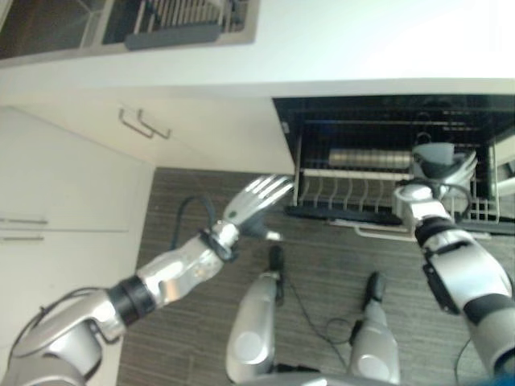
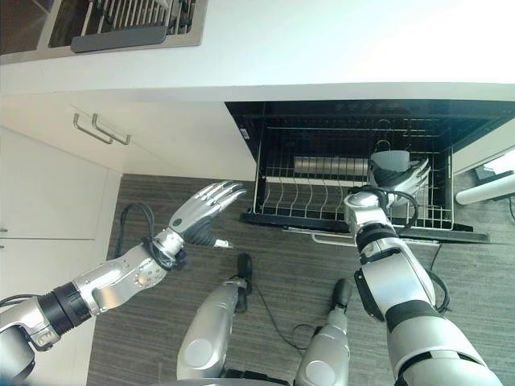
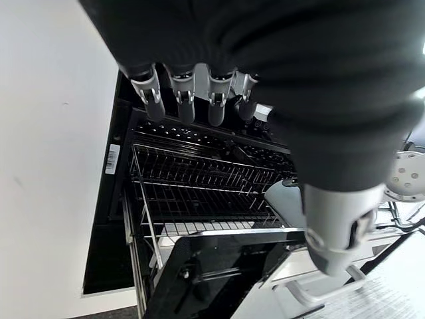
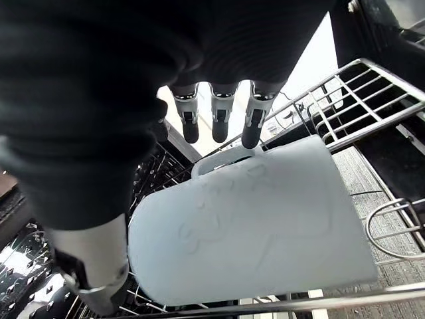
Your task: Place the dishes in the dishwasher.
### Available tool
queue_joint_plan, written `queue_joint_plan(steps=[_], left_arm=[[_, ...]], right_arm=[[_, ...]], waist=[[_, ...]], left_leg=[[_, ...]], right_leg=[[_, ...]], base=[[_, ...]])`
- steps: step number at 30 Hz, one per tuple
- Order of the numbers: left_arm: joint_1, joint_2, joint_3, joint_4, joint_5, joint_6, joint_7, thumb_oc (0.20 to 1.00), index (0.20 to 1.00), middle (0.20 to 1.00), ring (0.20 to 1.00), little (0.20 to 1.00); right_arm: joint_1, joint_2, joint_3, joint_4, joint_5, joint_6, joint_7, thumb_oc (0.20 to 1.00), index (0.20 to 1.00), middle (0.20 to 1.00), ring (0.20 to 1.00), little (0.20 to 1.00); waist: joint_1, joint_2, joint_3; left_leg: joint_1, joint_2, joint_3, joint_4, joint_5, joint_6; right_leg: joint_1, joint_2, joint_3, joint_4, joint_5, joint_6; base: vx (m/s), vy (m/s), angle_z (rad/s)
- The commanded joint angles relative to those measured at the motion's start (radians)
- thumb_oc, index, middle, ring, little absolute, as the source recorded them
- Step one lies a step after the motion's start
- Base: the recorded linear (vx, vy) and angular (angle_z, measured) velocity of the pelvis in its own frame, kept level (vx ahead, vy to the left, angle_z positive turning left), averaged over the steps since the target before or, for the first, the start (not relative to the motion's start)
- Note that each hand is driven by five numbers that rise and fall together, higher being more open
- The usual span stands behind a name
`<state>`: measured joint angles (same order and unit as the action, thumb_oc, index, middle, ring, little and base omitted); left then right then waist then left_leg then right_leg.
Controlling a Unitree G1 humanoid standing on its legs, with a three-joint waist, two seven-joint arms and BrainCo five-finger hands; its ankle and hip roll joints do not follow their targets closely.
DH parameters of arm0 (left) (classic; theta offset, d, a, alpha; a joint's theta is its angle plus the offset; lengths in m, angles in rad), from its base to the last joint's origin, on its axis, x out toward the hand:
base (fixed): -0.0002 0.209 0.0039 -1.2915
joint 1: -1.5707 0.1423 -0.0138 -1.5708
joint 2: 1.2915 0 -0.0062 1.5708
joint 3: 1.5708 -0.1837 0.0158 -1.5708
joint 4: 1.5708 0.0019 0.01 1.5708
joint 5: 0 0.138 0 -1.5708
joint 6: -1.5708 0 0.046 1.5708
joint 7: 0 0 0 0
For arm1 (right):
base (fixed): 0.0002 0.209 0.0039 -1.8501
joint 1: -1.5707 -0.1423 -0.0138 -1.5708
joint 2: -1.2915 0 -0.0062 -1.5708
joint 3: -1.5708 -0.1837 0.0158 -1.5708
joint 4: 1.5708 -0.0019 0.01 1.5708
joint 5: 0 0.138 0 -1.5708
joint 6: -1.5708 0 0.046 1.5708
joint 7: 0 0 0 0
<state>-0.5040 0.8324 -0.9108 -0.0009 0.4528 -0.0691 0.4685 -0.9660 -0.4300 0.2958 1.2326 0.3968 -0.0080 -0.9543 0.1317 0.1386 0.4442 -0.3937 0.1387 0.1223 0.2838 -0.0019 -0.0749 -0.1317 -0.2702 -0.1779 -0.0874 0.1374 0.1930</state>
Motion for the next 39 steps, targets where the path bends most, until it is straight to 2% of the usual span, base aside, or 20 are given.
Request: queue_joint_plan(steps=[1,5,7,8,10,11,14,18,20,21,24,27,28,29,31,32,33,35,36,39], left_arm=[[0.007,0.019,-0.005,-0.048,0.017,-0.017,0.036,1.000,1.000,1.000,1.000,1.000],[0.020,0.021,0.000,-0.061,0.020,-0.013,0.026,1.000,1.000,1.000,1.000,1.000],[0.029,0.015,-0.002,-0.060,0.025,-0.007,0.027,1.000,1.000,1.000,1.000,1.000],[0.035,0.012,0.001,-0.058,0.026,-0.004,0.030,1.000,1.000,1.000,1.000,1.000],[0.044,0.007,0.007,-0.060,0.026,0.003,0.033,1.000,1.000,1.000,1.000,1.000],[0.057,-0.002,0.014,-0.057,0.037,0.009,0.037,1.000,1.000,1.000,1.000,1.000],[0.096,-0.015,0.038,-0.068,0.055,0.026,0.050,1.000,1.000,1.000,1.000,1.000],[0.137,-0.014,0.060,-0.091,0.056,0.052,0.062,1.000,1.000,1.000,1.000,1.000],[0.153,-0.012,0.068,-0.095,0.057,0.055,0.068,1.000,1.000,1.000,1.000,1.000],[0.180,-0.008,0.087,-0.102,0.057,0.054,0.075,1.000,1.000,1.000,1.000,1.000],[0.202,-0.008,0.096,-0.095,0.051,0.050,0.088,1.000,1.000,1.000,1.000,1.000],[0.234,-0.007,0.106,-0.084,0.045,0.048,0.103,1.000,1.000,1.000,1.000,1.000],[0.277,-0.011,0.127,-0.071,0.036,0.081,0.118,1.000,1.000,1.000,1.000,1.000],[0.298,-0.012,0.143,-0.063,0.023,0.098,0.124,1.000,1.000,1.000,1.000,1.000],[0.333,-0.018,0.168,-0.045,-0.013,0.110,0.148,1.000,1.000,1.000,1.000,1.000],[0.354,-0.029,0.189,-0.020,-0.087,0.139,0.161,1.000,1.000,1.000,1.000,1.000],[0.366,-0.046,0.197,0.023,-0.161,0.132,0.183,1.000,1.000,1.000,1.000,1.000],[0.389,-0.102,0.233,0.127,-0.262,0.075,0.179,1.000,1.000,1.000,1.000,1.000],[0.424,-0.173,0.297,0.224,-0.363,0.002,0.134,1.000,1.000,1.000,1.000,1.000],[0.478,-0.263,0.405,0.306,-0.428,-0.045,0.041,1.000,1.000,1.000,1.000,1.000]], right_arm=[[-0.041,-0.004,-0.008,-0.001,0.013,-0.029,-0.007,1.000,1.000,1.000,1.000,1.000],[-0.039,-0.007,-0.006,-0.019,0.015,-0.052,0.000,1.000,1.000,1.000,1.000,1.000],[-0.036,-0.001,-0.010,-0.044,0.056,-0.110,-0.004,1.000,1.000,1.000,1.000,1.000],[-0.036,0.005,-0.020,-0.072,0.099,-0.163,-0.014,1.000,1.000,1.000,1.000,1.000],[-0.025,0.017,-0.028,-0.127,0.106,-0.211,-0.041,1.000,1.000,1.000,1.000,1.000],[-0.010,0.029,-0.033,-0.200,0.113,-0.271,-0.125,1.000,1.000,1.000,1.000,1.000],[0.064,0.047,-0.065,-0.377,-0.018,-0.336,-0.319,1.000,1.000,1.000,1.000,1.000],[0.165,0.056,-0.076,-0.574,-0.119,-0.314,-0.416,1.000,1.000,1.000,1.000,1.000],[0.202,0.056,-0.084,-0.635,-0.130,-0.308,-0.430,1.000,1.000,1.000,1.000,1.000],[0.267,0.063,-0.084,-0.741,-0.166,-0.299,-0.460,1.000,1.000,1.000,1.000,1.000],[0.319,0.076,-0.066,-0.855,-0.213,-0.276,-0.459,1.000,1.000,1.000,1.000,1.000],[0.385,0.087,-0.031,-0.945,-0.236,-0.279,-0.417,1.000,1.000,1.000,1.000,1.000],[0.488,0.080,0.020,-1.088,-0.330,-0.255,-0.353,1.000,1.000,1.000,1.000,1.000],[0.546,0.037,0.042,-1.160,-0.327,-0.259,-0.292,1.000,1.000,1.000,1.000,1.000],[0.633,-0.043,0.065,-1.264,-0.349,-0.317,-0.204,1.000,1.000,1.000,1.000,1.000],[0.677,-0.092,0.075,-1.347,-0.414,-0.359,-0.167,1.000,1.000,1.000,1.000,1.000],[0.707,-0.119,0.080,-1.392,-0.430,-0.376,-0.147,1.000,1.000,1.000,1.000,1.000],[0.755,-0.140,0.081,-1.426,-0.431,-0.429,-0.098,1.000,1.000,1.000,1.000,1.000],[0.807,-0.154,0.056,-1.467,-0.391,-0.467,0.003,1.000,1.000,1.000,1.000,1.000],[0.892,-0.145,-0.003,-1.534,-0.268,-0.511,0.196,1.000,1.000,1.000,1.000,1.000]], waist=[[0.020,-0.010,0.002],[0.019,-0.010,0.002],[0.017,-0.012,0.003],[0.015,-0.012,0.004],[0.010,-0.015,0.007],[0.004,-0.019,0.009],[-0.016,-0.020,0.014],[-0.042,-0.020,0.013],[-0.050,-0.021,0.013],[-0.061,-0.025,0.014],[-0.069,-0.032,0.008],[-0.079,-0.046,-0.007],[-0.100,-0.069,-0.031],[-0.111,-0.083,-0.049],[-0.130,-0.102,-0.079],[-0.139,-0.115,-0.095],[-0.146,-0.122,-0.108],[-0.146,-0.135,-0.135],[-0.145,-0.148,-0.167],[-0.152,-0.161,-0.218]], left_leg=[[-0.143,0.061,-0.056,0.016,0.093,-0.086],[-0.141,0.062,-0.054,0.021,0.091,-0.086],[-0.135,0.062,-0.052,0.018,0.089,-0.086],[-0.132,0.062,-0.052,0.016,0.089,-0.087],[-0.130,0.062,-0.050,0.016,0.089,-0.088],[-0.128,0.062,-0.047,0.014,0.089,-0.088],[-0.126,0.059,-0.043,0.013,0.084,-0.084],[-0.126,0.061,-0.037,0.012,0.083,-0.081],[-0.127,0.062,-0.036,0.011,0.082,-0.079],[-0.124,0.064,-0.034,0.007,0.083,-0.078],[-0.117,0.067,-0.034,0.000,0.086,-0.079],[-0.098,0.071,-0.024,-0.003,0.079,-0.080],[-0.072,0.074,-0.004,0.011,0.053,-0.073],[-0.060,0.080,0.009,0.022,0.043,-0.072],[-0.027,0.083,0.037,0.036,0.010,-0.063],[0.003,0.076,0.051,0.057,-0.035,-0.052],[0.021,0.070,0.057,0.067,-0.055,-0.046],[0.054,0.056,0.065,0.078,-0.086,-0.032],[0.098,0.038,0.070,0.067,-0.108,-0.017],[0.207,0.002,0.088,-0.017,-0.107,0.011]], right_leg=[[0.168,-0.029,-0.011,0.081,-0.187,0.024],[0.169,-0.029,-0.010,0.085,-0.189,0.023],[0.170,-0.028,-0.009,0.085,-0.189,0.023],[0.169,-0.027,-0.008,0.086,-0.189,0.023],[0.169,-0.027,-0.004,0.087,-0.190,0.022],[0.169,-0.027,0.002,0.086,-0.190,0.021],[0.156,-0.025,0.017,0.093,-0.189,0.016],[0.144,-0.027,0.036,0.099,-0.189,0.014],[0.142,-0.027,0.041,0.100,-0.191,0.013],[0.143,-0.026,0.046,0.098,-0.193,0.012],[0.149,-0.024,0.048,0.090,-0.195,0.014],[0.166,-0.023,0.052,0.074,-0.194,0.016],[0.182,-0.028,0.070,0.059,-0.184,0.019],[0.188,-0.033,0.076,0.052,-0.174,0.025],[0.194,-0.042,0.079,0.040,-0.149,0.032],[0.201,-0.051,0.086,0.040,-0.141,0.036],[0.203,-0.056,0.093,0.046,-0.134,0.040],[0.205,-0.067,0.095,0.057,-0.123,0.045],[0.206,-0.077,0.088,0.073,-0.109,0.049],[0.186,-0.090,0.091,0.128,-0.086,0.047]], base=[[0.00,0.000,0.00],[0.00,0.000,0.00],[0.00,0.000,0.00],[0.00,0.000,0.00],[0.01,0.016,-0.01],[0.00,0.000,0.00],[0.00,0.062,-0.02],[0.01,0.064,-0.14],[0.01,0.045,-0.11],[0.01,0.050,-0.20],[0.00,0.062,-0.09],[0.03,0.114,0.01],[0.04,0.250,0.01],[0.03,0.275,-0.04],[0.00,0.262,-0.24],[0.02,0.294,-0.31],[0.04,0.271,-0.23],[0.04,0.236,-0.28],[0.06,0.277,-0.24],[0.07,0.253,0.10]])
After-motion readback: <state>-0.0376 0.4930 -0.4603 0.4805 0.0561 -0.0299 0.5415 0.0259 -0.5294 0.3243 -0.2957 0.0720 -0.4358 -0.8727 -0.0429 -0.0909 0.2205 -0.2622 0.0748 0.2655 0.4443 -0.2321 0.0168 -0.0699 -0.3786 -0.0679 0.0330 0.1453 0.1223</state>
